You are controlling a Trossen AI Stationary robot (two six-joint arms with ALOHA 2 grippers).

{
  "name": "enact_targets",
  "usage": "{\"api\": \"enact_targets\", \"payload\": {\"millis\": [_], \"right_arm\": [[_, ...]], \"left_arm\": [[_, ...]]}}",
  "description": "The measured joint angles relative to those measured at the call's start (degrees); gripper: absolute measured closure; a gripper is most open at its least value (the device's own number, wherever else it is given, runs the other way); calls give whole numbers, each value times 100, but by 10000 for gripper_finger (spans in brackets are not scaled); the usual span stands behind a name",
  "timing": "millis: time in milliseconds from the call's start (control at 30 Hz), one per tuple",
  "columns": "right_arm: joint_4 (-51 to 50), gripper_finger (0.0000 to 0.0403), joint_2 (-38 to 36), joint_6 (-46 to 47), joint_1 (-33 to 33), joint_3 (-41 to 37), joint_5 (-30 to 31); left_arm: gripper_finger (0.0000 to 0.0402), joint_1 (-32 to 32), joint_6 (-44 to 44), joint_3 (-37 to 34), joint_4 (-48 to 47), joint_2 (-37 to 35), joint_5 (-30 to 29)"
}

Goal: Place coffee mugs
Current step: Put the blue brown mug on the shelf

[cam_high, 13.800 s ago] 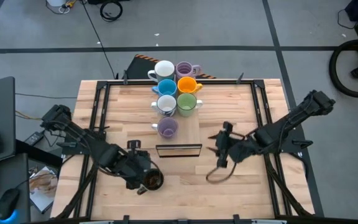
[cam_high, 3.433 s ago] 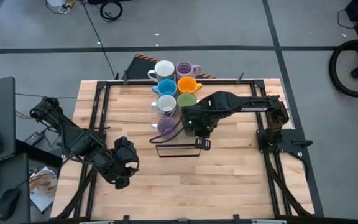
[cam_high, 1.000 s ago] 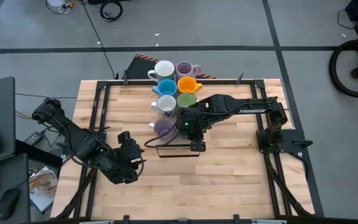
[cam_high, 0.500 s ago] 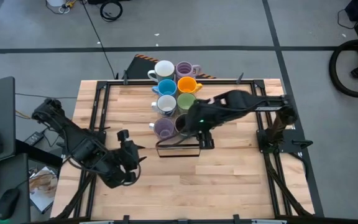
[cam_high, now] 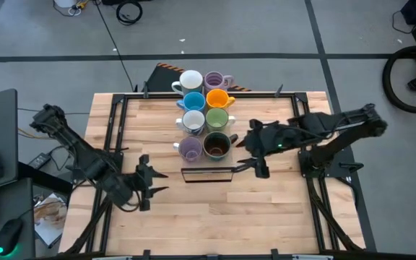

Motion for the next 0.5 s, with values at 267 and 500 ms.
{"api": "enact_targets", "payload": {"millis": [267,500], "right_arm": [[1733,153,-1351,-257,-468,-2323,192],[2948,153,-2093,-690,-1475,-3532,-611]], "left_arm": [[230,592,520,-1487,1456,-1082,50],[230,1043,905,-1923,1628,-1637,525]]}}
